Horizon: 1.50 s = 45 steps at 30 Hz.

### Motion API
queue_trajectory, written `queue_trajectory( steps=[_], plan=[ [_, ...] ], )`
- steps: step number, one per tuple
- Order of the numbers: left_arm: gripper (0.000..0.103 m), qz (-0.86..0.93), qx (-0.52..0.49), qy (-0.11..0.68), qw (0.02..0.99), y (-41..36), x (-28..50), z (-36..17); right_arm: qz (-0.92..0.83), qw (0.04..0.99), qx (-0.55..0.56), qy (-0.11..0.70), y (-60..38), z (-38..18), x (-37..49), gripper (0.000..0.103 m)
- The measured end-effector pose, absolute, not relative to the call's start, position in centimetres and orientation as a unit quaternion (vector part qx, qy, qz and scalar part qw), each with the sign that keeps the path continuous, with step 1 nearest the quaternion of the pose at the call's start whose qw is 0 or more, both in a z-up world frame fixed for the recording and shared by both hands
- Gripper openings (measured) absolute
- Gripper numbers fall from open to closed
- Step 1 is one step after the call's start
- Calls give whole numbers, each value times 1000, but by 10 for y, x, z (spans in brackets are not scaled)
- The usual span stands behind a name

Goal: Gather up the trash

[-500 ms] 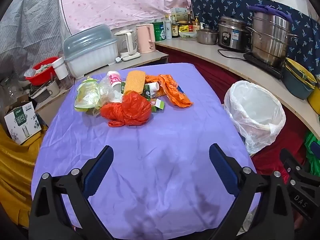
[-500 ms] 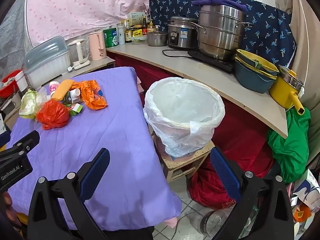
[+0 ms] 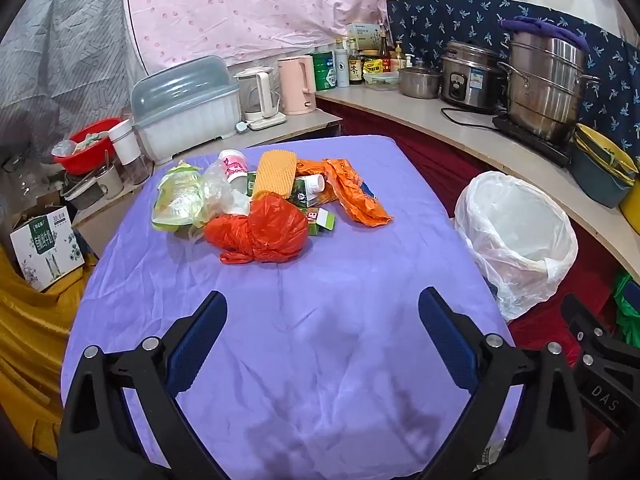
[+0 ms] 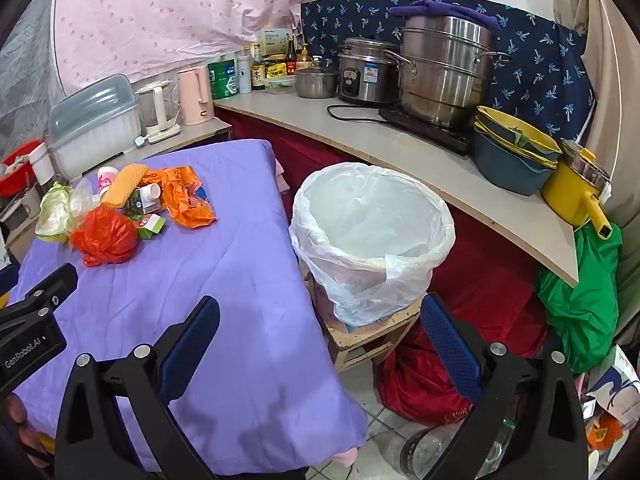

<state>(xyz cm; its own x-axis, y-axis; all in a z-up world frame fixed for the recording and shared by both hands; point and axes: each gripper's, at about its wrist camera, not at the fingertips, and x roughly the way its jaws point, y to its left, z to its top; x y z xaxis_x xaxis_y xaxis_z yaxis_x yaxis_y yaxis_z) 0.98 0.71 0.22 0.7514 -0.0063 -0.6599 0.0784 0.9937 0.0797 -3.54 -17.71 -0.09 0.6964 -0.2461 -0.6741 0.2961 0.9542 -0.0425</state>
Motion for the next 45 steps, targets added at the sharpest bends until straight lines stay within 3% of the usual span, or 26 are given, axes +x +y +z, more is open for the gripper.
queue_trajectory(
  steps=[45],
  plan=[
    [92, -11, 42, 349, 936, 20, 21, 9, -142, 924, 20, 356, -167, -5, -16, 96]
  ],
)
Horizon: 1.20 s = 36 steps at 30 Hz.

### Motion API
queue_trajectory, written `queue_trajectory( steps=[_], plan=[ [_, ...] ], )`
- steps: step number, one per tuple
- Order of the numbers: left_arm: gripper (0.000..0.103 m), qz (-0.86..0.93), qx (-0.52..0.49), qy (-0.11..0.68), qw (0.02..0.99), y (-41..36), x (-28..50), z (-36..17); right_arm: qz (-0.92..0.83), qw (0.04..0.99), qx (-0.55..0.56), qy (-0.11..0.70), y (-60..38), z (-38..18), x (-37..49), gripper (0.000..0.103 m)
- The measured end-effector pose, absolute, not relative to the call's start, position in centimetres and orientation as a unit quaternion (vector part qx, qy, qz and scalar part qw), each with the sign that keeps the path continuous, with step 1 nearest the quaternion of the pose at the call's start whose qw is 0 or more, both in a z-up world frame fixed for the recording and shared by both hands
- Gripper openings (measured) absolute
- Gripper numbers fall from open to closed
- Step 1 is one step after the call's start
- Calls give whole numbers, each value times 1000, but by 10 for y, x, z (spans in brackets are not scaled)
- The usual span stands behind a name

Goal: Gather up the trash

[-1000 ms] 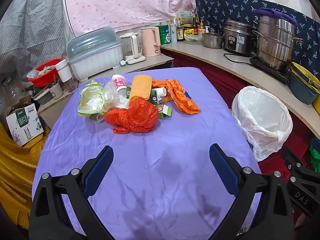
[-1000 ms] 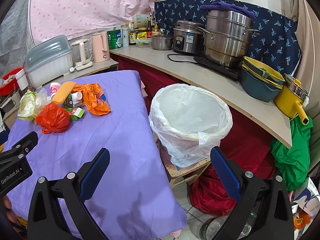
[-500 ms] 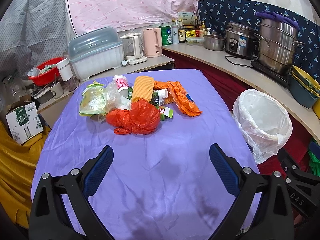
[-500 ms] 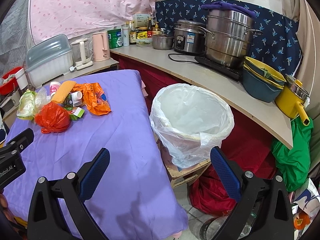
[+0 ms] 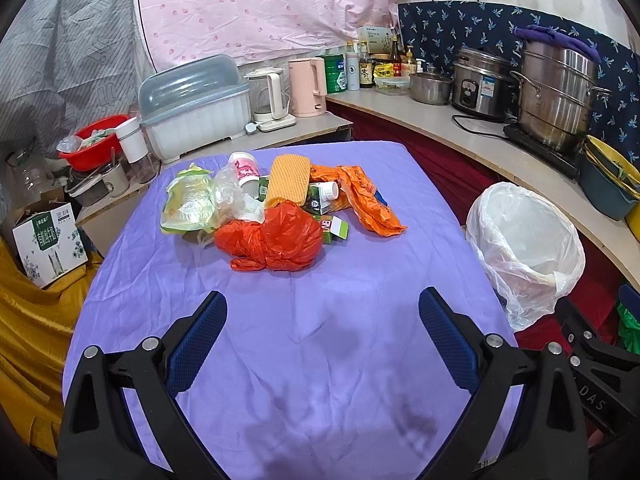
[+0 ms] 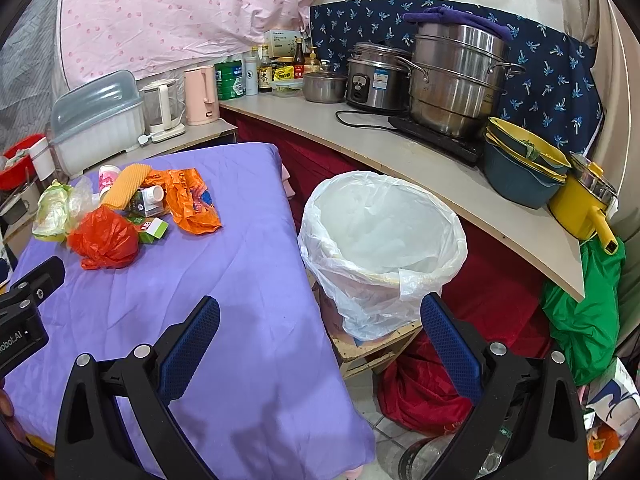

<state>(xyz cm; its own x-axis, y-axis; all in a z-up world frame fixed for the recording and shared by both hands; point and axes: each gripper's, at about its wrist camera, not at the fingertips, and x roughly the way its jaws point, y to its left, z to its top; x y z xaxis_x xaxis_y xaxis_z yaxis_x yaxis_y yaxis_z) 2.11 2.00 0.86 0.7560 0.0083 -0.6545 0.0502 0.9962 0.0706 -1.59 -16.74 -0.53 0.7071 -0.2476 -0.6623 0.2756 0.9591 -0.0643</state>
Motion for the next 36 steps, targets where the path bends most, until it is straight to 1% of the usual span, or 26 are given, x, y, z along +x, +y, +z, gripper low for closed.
queue_trajectory(
  steps=[36],
  plan=[
    [92, 1, 35, 353, 935, 29, 15, 5, -137, 927, 17, 348, -160, 2, -20, 96]
  ],
)
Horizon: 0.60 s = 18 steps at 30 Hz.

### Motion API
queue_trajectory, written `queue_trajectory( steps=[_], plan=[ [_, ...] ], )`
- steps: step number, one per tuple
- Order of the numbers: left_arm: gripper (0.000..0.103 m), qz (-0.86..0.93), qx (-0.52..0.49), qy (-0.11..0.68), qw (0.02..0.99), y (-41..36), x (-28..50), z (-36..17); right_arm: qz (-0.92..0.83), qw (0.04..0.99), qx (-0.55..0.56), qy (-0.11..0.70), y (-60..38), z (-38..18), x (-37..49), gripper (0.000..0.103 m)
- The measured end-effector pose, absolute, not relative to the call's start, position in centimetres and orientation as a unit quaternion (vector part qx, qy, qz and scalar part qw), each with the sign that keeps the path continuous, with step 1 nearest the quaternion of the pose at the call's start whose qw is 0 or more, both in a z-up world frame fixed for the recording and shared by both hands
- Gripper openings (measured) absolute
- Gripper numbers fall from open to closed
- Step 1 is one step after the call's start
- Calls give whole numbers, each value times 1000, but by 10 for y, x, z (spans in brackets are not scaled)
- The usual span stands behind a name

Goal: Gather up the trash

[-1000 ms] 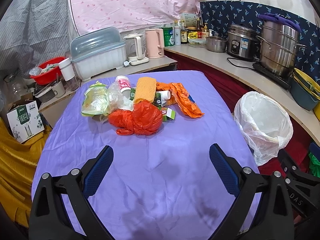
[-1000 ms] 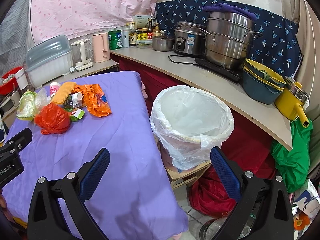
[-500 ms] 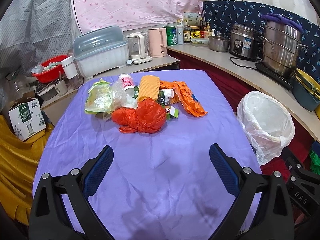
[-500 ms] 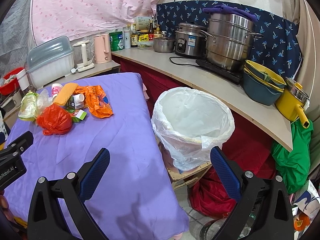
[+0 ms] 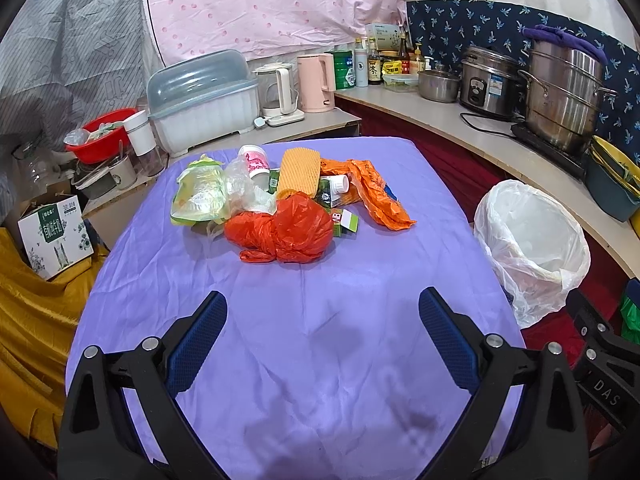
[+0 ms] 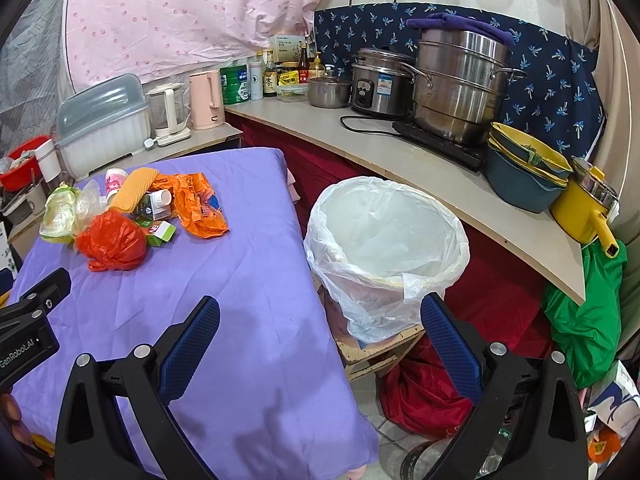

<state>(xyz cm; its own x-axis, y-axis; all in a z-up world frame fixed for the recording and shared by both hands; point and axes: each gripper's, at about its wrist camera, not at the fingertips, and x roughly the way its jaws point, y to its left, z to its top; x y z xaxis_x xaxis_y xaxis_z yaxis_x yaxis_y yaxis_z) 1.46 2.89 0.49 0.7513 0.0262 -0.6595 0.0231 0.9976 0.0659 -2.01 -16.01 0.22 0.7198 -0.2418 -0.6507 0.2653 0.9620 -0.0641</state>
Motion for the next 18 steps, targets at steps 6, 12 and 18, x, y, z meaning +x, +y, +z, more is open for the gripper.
queue_trajectory(
  steps=[6, 12, 18],
  plan=[
    [92, 1, 37, 354, 935, 30, 11, 1, -137, 927, 17, 347, -160, 2, -20, 96],
    [92, 2, 36, 354, 935, 34, 4, -1, -137, 927, 17, 348, -161, 2, -20, 96],
    [92, 1, 36, 354, 934, 31, 12, 0, -137, 927, 15, 348, -160, 2, -20, 96]
  ],
)
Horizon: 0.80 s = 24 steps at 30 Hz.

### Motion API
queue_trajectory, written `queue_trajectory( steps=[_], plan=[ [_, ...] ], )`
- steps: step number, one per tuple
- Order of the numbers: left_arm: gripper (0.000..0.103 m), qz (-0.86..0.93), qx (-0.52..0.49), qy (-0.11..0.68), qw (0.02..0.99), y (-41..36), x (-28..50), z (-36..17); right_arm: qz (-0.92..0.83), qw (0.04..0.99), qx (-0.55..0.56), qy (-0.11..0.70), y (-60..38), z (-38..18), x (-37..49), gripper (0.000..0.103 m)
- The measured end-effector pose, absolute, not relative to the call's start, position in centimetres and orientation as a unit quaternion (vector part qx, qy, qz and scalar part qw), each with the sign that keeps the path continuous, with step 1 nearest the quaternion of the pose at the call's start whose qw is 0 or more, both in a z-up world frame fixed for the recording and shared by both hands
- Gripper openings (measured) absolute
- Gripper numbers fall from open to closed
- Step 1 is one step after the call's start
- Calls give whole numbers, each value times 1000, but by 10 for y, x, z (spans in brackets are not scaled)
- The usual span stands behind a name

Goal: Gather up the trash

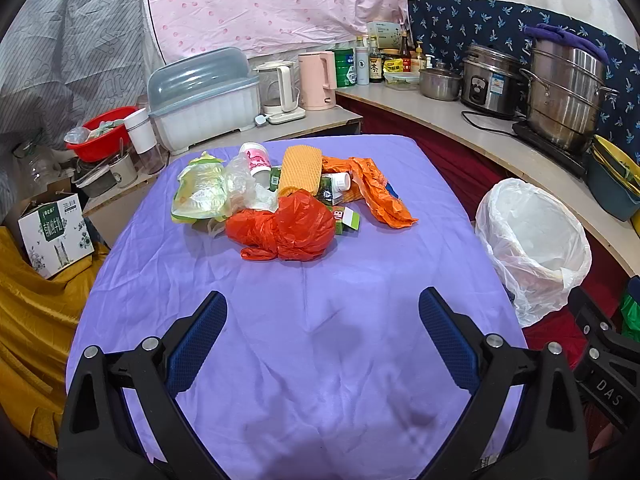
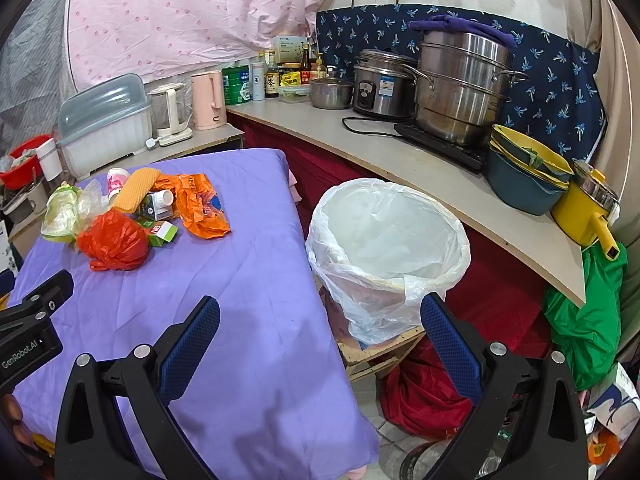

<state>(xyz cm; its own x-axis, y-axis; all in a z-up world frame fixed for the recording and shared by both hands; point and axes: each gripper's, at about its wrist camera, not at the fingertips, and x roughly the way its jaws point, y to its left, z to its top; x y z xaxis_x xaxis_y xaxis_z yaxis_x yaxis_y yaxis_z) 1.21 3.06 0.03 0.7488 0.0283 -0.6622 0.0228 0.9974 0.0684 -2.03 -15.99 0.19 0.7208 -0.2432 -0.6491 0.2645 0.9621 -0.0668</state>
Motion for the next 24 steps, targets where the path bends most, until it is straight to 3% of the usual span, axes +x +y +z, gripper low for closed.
queue_trajectory(
  steps=[24],
  plan=[
    [92, 2, 32, 365, 931, 36, 23, -1, -133, 929, 16, 346, -151, 4, -8, 96]
  ],
)
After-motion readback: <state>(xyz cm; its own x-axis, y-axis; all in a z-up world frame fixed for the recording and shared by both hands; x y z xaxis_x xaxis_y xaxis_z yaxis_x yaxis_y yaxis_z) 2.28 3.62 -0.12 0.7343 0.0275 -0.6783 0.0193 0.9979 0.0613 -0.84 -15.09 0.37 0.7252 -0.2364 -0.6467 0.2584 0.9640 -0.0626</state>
